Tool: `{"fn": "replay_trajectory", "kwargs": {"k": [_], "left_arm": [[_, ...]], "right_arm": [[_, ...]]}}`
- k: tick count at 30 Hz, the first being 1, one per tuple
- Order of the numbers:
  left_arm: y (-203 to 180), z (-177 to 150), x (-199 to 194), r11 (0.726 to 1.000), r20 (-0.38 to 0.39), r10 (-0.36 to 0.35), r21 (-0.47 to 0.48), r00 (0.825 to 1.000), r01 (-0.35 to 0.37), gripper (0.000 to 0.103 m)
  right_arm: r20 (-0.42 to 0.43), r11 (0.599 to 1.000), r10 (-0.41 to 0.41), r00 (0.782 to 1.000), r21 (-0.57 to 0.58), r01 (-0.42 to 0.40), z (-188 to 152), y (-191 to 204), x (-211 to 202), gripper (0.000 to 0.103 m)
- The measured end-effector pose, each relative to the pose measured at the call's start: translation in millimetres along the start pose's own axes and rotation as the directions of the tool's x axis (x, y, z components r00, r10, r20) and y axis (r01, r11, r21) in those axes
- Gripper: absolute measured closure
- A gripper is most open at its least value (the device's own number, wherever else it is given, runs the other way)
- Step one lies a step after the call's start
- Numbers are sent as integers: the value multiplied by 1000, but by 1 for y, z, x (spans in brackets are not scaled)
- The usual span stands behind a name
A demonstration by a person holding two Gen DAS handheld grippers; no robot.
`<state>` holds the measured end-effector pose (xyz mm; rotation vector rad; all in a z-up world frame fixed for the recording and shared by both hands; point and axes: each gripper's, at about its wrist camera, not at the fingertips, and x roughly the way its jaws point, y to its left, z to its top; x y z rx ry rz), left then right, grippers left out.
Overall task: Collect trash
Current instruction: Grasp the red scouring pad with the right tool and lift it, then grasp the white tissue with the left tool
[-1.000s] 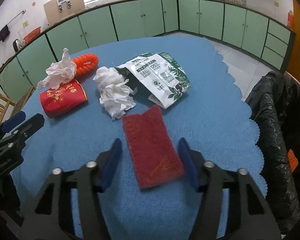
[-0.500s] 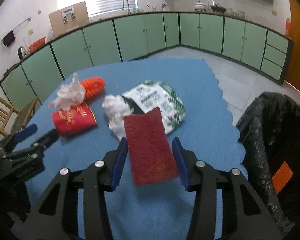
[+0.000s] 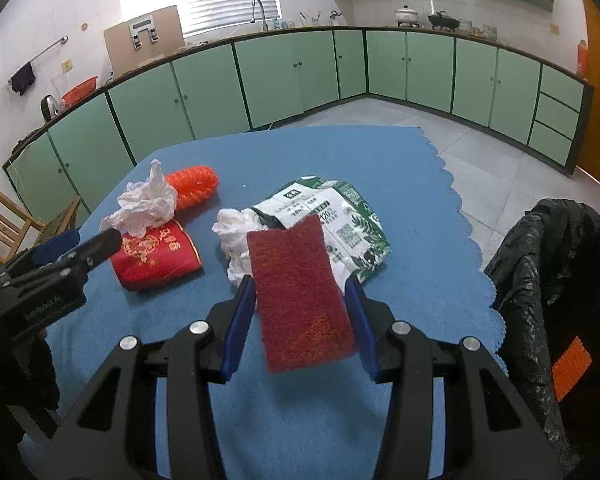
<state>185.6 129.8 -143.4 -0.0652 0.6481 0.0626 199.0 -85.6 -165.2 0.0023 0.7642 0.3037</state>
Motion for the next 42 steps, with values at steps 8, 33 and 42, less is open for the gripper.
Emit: {"fn": "replay_trajectory", "kwargs": {"k": [8, 33, 42], "left_arm": [[2, 22, 23, 1000, 14, 27, -9, 1000, -27, 20], [-10, 32, -14, 999, 88, -32, 18, 996, 30, 97], [-43, 42, -50, 994, 124, -100, 59, 987, 93, 97]], "right_arm": [[30, 1000, 17, 999, -8, -17, 23, 5, 10, 59], [115, 999, 29, 993, 17, -31, 40, -1, -26, 58], [173, 999, 18, 985, 29, -23, 42, -13, -70, 58]]}}
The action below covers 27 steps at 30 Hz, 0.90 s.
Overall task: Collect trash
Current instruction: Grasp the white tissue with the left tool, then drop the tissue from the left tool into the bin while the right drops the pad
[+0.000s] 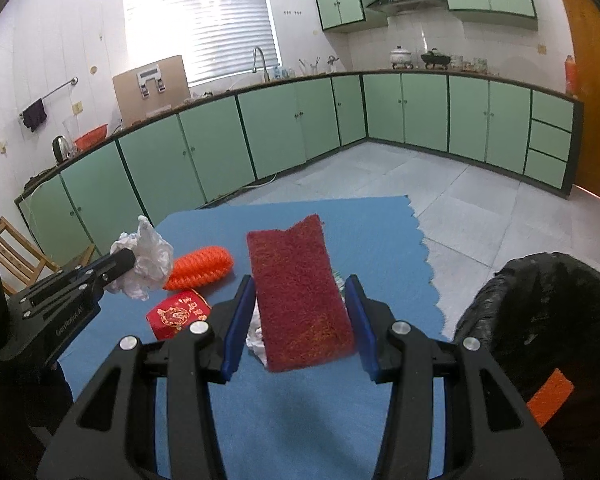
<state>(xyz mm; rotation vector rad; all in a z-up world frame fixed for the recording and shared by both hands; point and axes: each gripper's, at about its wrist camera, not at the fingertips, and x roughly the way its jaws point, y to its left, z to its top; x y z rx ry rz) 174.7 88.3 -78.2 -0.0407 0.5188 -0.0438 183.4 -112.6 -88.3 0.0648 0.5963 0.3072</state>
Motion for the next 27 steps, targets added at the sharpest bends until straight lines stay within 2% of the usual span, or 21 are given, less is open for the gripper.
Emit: {"fn": "replay_trajectory", "kwargs": {"k": [9, 17, 27], "left_arm": [[-44, 5, -16, 995, 18, -87, 44, 996, 86, 97], [-94, 5, -20, 982, 14, -171, 86, 985, 169, 97], [-166, 2, -8, 952, -21, -278, 125, 960, 279, 97]], "right_arm": [[35, 999, -46, 998, 20, 46, -4, -26, -41, 58], [54, 991, -125, 991, 52, 122, -9, -69, -75, 58], [72, 965, -242, 968, 117, 233, -23, -137, -113, 58]]}}
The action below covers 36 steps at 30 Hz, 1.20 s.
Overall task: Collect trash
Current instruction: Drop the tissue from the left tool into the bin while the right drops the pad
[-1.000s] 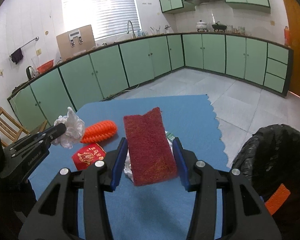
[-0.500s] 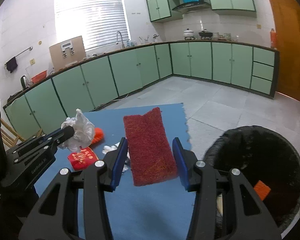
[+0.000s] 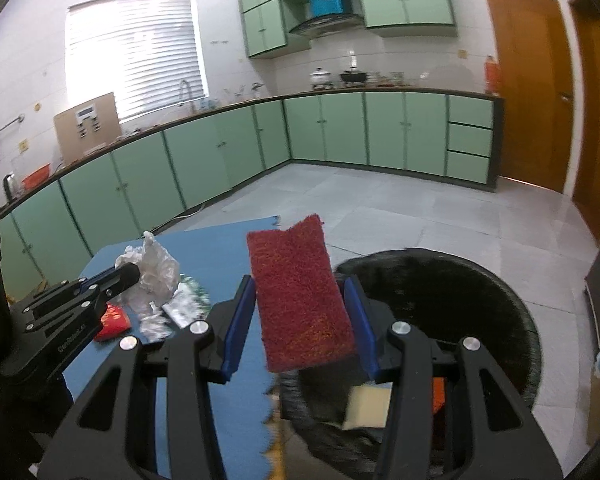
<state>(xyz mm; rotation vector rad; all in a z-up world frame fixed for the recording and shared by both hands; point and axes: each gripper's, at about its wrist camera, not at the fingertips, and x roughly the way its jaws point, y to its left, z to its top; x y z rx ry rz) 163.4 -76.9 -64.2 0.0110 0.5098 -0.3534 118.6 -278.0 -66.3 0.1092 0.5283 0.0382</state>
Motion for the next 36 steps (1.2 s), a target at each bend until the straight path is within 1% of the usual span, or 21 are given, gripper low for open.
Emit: {"fn": "replay_trajectory", "kwargs": {"k": [8, 14, 19, 23, 26, 28, 29, 30, 31, 32, 33, 34, 35, 36], "left_arm": [[-53, 3, 28, 995, -12, -91, 50, 996, 91, 97], [-95, -2, 54, 987, -44, -143, 72, 989, 146, 97], [-125, -13, 72, 980, -79, -170, 94, 982, 177, 97], [-137, -19, 88, 977, -105, -173, 105, 979, 184, 97], [-147, -21, 100, 972, -131, -189, 112, 973, 204, 96], [-152, -20, 107, 970, -141, -194, 118, 971, 211, 90], [-152, -19, 108, 968, -148, -204, 116, 968, 222, 86], [-154, -17, 109, 968, -152, -206, 116, 967, 225, 71], [-153, -16, 108, 968, -148, -204, 117, 968, 222, 59], [-153, -16, 107, 969, -141, -203, 116, 969, 220, 59], [-150, -14, 105, 968, -135, -205, 116, 969, 221, 59], [-147, -13, 102, 969, -132, -204, 117, 970, 220, 58], [-143, -11, 99, 970, -127, -201, 115, 971, 215, 57], [-138, -10, 96, 971, -120, -197, 112, 973, 211, 55]], "right_arm": [[-17, 993, -99, 995, 67, 100, -18, -70, -3, 59], [-27, 980, -160, 987, 116, 162, -34, -112, -2, 59], [-42, 971, -190, 981, 141, 195, -46, -136, 3, 59], [-53, 966, -210, 976, 144, 216, -52, -148, 9, 58], [-67, 961, -220, 973, 154, 228, -56, -158, 17, 58], [-90, 958, -228, 969, 156, 240, -60, -165, 22, 56], [-95, 956, -237, 967, 155, 250, -62, -165, 23, 51], [-101, 955, -238, 966, 157, 252, -65, -168, 25, 47], [-104, 954, -241, 965, 158, 256, -66, -169, 25, 40], [-104, 952, -249, 963, 158, 264, -66, -170, 24, 34], [-103, 949, -258, 961, 159, 272, -67, -170, 24, 34], [-103, 949, -258, 961, 160, 272, -67, -169, 22, 31], [-101, 948, -261, 960, 163, 275, -68, -168, 20, 23], [-97, 944, -272, 957, 166, 285, -69, -167, 17, 20]]}}
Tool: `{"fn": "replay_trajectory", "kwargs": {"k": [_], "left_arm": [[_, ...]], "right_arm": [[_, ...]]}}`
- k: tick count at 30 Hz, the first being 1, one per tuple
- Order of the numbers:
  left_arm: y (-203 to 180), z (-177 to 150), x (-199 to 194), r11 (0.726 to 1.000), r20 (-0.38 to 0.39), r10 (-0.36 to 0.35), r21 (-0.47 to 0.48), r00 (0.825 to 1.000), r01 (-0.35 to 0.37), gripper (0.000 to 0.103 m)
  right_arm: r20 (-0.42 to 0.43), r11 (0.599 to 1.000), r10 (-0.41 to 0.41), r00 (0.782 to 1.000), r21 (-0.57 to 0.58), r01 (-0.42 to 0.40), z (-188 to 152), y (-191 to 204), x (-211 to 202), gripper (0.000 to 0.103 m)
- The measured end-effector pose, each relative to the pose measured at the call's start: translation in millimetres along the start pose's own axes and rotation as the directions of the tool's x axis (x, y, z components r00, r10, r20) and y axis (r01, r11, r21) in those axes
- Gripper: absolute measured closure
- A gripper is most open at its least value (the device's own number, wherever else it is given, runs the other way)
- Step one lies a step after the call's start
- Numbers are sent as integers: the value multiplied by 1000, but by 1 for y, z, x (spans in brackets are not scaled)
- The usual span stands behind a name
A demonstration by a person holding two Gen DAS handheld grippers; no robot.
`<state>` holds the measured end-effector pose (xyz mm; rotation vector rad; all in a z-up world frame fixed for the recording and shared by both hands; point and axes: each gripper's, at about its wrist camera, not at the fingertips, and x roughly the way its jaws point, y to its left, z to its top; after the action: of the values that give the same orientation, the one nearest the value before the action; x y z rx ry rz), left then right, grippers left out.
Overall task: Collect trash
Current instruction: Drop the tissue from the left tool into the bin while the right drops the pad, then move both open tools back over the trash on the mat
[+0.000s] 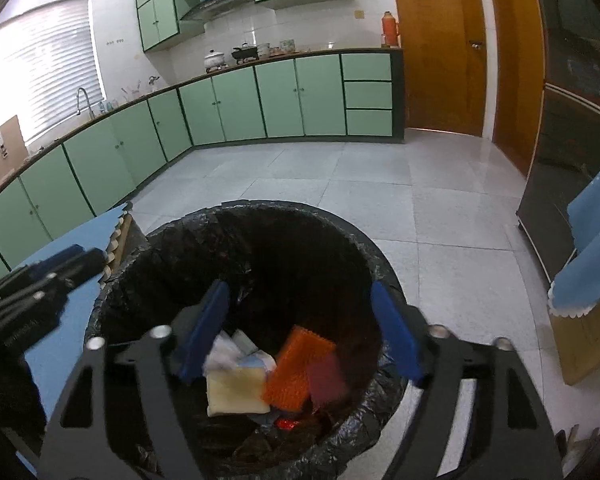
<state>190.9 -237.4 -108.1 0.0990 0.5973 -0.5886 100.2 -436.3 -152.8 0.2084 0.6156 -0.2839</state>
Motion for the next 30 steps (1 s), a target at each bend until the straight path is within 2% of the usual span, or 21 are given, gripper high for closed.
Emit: {"fn": "replay_trajectory", "kwargs": {"k": [3, 7, 11, 15, 20, 25, 30], "left_arm": [[14, 0, -15, 1000, 17, 27, -15, 999, -26, 49], [40, -3, -41, 997, 35, 71, -43, 997, -69, 43], [72, -15, -72, 989, 42, 130, -75, 991, -126, 40], [107, -31, -102, 974, 39, 204, -109, 978, -198, 39], [156, -51, -139, 939, 38, 322, -138, 946, -314, 38], [211, -73, -166, 884, 2, 432, -197, 902, -423, 38], [257, -93, -179, 833, -40, 502, -246, 864, -496, 38]], "right_arm": [[18, 1000, -2, 1000, 20, 2, 1, 3, -10, 12], [32, 999, 26, 999, 37, -27, 5, 16, -25, 10], [52, 997, 76, 996, 29, -78, 6, 40, -40, 9], [60, 989, 146, 987, -15, -145, 5, 84, -52, 9], [38, 971, 224, 974, -96, -219, 2, 145, -54, 9], [6, 947, 294, 956, -140, -291, -5, 204, -49, 9], [-27, 921, 335, 942, -200, -333, -11, 252, -43, 9]]}}
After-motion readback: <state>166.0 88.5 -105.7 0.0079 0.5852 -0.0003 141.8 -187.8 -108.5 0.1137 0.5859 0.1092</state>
